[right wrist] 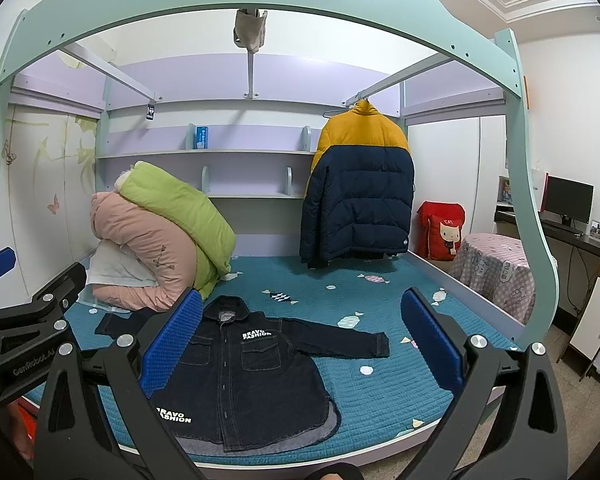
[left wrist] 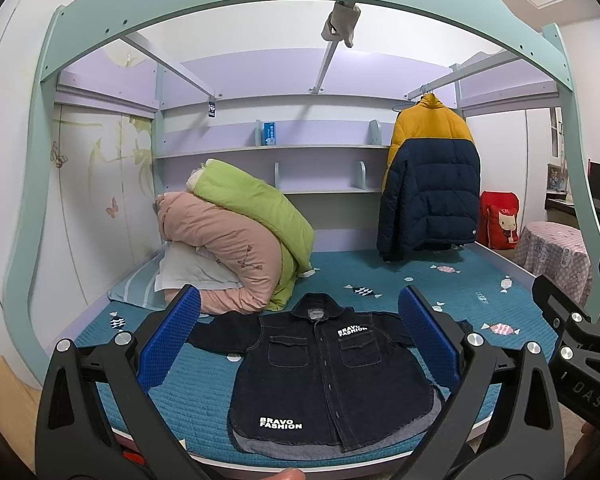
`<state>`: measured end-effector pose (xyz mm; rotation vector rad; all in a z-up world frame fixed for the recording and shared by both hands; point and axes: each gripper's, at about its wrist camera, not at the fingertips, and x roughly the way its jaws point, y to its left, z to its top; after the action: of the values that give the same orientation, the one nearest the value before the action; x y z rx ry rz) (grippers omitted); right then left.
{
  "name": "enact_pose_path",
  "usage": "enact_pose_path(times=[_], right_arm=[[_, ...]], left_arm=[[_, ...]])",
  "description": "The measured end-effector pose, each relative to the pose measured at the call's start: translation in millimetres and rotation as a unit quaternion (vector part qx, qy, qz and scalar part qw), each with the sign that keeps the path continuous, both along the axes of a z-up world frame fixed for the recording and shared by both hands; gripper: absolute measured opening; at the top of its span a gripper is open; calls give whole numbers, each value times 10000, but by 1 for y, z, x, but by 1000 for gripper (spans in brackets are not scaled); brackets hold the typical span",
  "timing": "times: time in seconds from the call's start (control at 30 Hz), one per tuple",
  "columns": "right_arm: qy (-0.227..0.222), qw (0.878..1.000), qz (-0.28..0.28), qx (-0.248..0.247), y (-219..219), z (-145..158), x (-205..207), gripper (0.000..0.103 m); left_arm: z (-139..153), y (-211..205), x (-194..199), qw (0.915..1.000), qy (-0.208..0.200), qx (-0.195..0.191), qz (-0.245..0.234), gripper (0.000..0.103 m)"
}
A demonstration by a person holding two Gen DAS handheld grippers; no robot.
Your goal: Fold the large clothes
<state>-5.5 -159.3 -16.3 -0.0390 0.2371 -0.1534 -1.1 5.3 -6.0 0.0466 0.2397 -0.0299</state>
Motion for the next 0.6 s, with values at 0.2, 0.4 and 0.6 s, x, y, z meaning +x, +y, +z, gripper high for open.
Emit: enact_pose_path(times=[0.2,0.4,0.6], right_arm=[[-3,10000,-3,-4,1,2,-1,96],[12,10000,-18,-9,-1,1,0,96],[34,10000,-34,-11,0,-2,6,96]], left_arm=[[-1,-2,0,10000,5,-3,2,99],[-1,-3,1,10000,9,2,-15,99],[-2,-7,0,10000,16,0,-24,99]])
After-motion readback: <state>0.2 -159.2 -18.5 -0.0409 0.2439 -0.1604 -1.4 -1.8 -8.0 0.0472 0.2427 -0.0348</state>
